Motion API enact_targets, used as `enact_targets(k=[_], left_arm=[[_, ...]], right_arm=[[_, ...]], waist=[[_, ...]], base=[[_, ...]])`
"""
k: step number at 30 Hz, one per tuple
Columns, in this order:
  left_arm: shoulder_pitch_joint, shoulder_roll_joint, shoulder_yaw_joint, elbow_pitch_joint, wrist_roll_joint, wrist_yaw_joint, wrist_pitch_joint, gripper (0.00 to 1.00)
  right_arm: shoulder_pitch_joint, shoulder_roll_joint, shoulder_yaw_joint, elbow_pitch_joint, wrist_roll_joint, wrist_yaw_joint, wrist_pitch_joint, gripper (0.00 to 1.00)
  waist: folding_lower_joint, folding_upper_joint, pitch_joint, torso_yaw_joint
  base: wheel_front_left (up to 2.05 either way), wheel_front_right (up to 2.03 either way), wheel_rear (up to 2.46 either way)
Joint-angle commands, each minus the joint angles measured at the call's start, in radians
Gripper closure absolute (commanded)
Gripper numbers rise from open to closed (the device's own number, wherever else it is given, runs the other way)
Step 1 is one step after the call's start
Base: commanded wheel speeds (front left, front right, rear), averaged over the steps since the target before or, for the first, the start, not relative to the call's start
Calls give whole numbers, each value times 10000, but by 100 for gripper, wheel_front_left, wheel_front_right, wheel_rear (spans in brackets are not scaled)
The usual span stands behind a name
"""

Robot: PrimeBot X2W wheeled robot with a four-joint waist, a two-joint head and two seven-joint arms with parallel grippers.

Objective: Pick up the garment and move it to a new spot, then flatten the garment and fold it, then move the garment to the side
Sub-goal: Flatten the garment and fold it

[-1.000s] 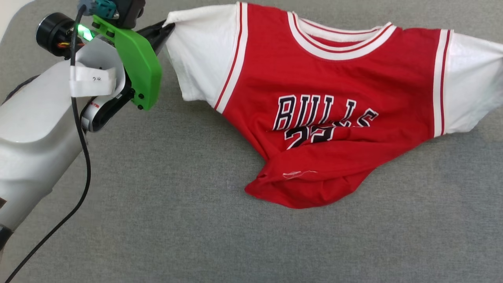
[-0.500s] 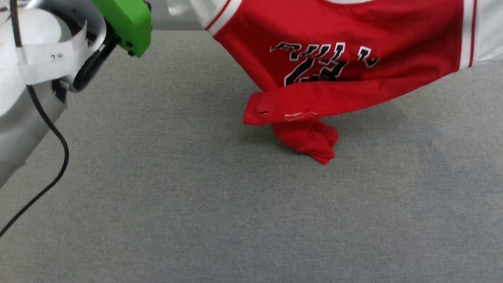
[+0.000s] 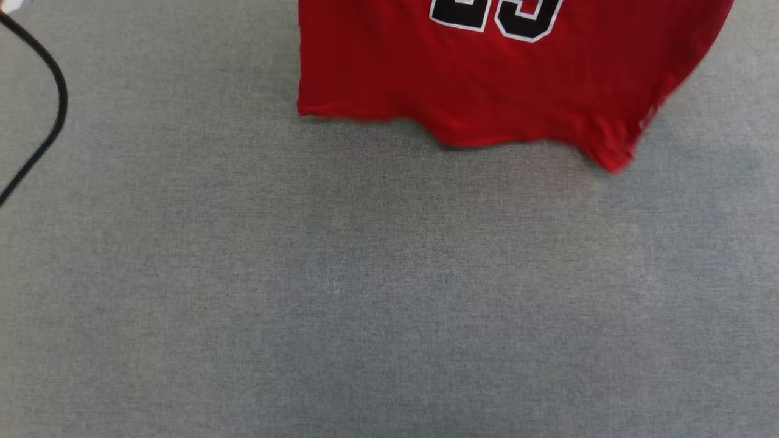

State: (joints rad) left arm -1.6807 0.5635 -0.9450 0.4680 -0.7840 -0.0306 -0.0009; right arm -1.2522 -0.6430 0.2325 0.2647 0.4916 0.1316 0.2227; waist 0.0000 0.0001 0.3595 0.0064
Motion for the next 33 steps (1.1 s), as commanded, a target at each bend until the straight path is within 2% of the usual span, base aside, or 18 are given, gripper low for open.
enact_targets(k=[1, 10, 17, 26, 33], left_arm=[[-437, -120, 90, 225, 134, -66, -173, 100], [-2435, -770, 414, 2422, 430, -438, -960, 100], [-2725, -1023, 431, 3456, 306, -697, -1445, 100], [-1538, -1021, 279, 4307, -115, -892, -1974, 100], [643, -798, 328, 4341, -625, -956, -2484, 100]], right_arm=[[-515, 100, 96, 272, -206, -9, -155, 100], [-3919, 700, 1152, 2745, -1122, -9, -1210, 100], [-5245, 1116, 1960, 4375, -1221, -9, -2102, 100], [-4613, 1474, 3085, 5692, -379, -9, -3189, 100], [-2589, 1587, 4306, 5766, 803, -9, -4088, 100]], waist=[[0, -1, 605, -163], [0, -1, 1077, -213], [0, -1, 1273, -198], [0, -1, 1505, -234], [0, -1, 954, -205]], base=[[0, 0, 0], [0, 0, 0], [0, 0, 0], [0, 0, 0], [0, 0, 0]])
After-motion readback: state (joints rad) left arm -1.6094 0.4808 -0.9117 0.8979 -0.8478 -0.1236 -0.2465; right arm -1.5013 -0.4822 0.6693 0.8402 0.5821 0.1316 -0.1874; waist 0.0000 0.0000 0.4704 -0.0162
